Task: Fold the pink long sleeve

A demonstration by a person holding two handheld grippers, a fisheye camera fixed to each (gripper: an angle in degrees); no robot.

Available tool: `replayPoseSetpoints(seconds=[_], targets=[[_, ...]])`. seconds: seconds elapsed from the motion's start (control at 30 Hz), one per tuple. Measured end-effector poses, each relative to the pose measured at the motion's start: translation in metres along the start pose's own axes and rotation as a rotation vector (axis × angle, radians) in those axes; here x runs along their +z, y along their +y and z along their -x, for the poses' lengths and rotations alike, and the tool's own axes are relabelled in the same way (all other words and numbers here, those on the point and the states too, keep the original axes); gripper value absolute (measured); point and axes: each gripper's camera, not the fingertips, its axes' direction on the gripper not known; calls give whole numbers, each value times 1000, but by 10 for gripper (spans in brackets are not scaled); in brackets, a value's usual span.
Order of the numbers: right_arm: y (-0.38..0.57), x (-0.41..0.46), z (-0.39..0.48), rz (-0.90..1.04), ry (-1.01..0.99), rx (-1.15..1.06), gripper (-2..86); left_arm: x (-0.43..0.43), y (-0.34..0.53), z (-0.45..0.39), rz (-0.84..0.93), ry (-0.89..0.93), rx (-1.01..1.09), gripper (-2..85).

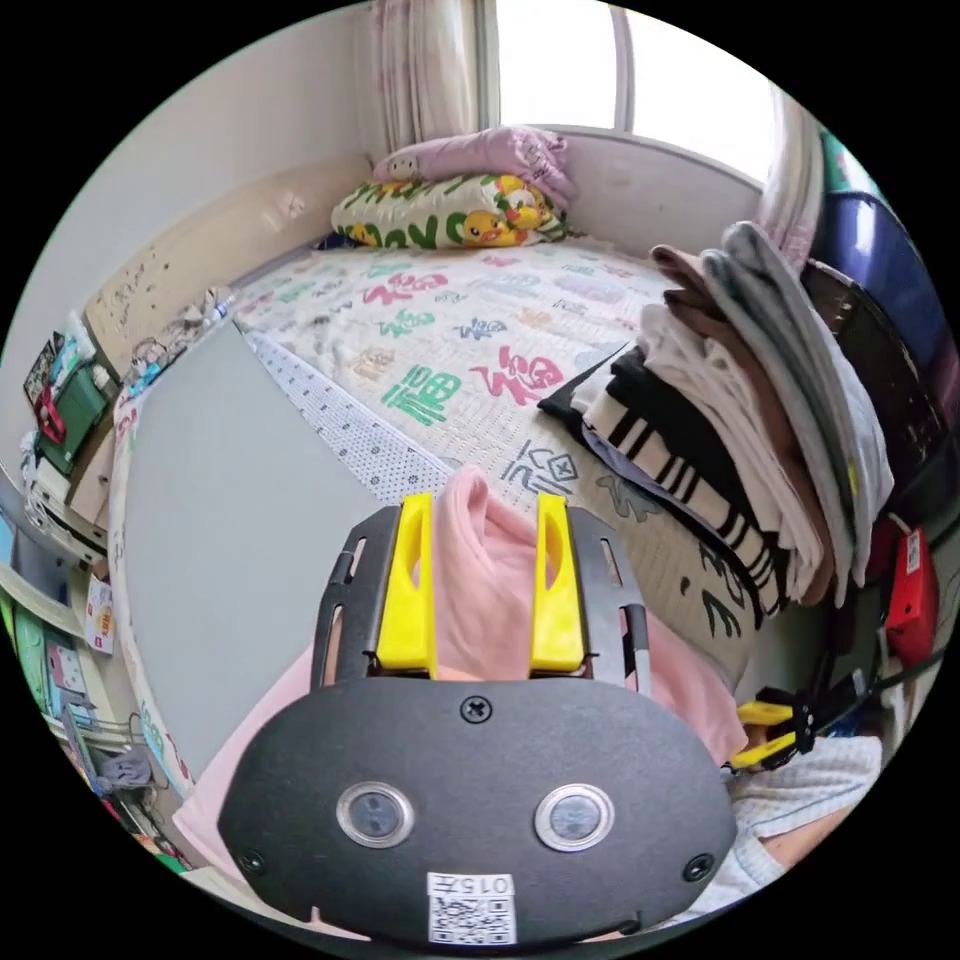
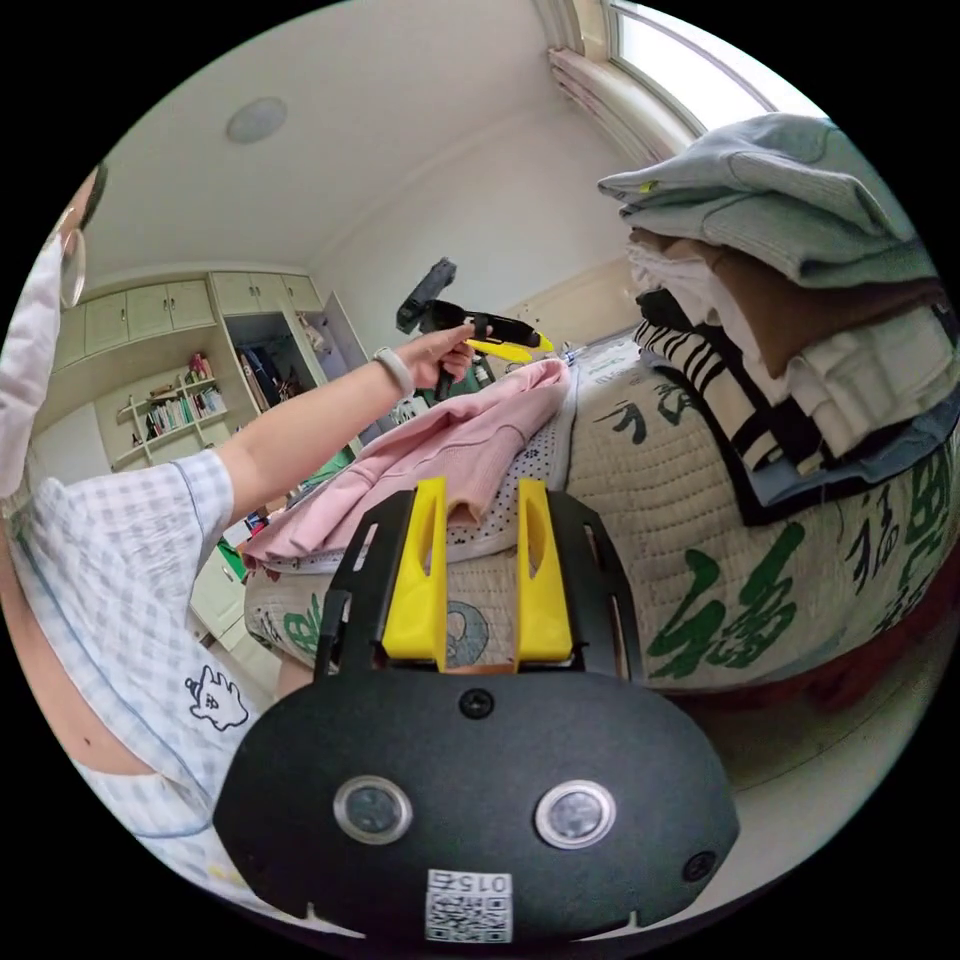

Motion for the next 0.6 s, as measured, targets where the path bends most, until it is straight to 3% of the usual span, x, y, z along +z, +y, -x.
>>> replayPoseSetpoints(seconds=[0.33,0.6], targets=[[4,-3,-32,12,-137,-53,74,-12,-33,-13,113,-193,103,84],[18,-1,-20,-10,-2,-223,59,-28,-27,-1,124,-180,91,79]])
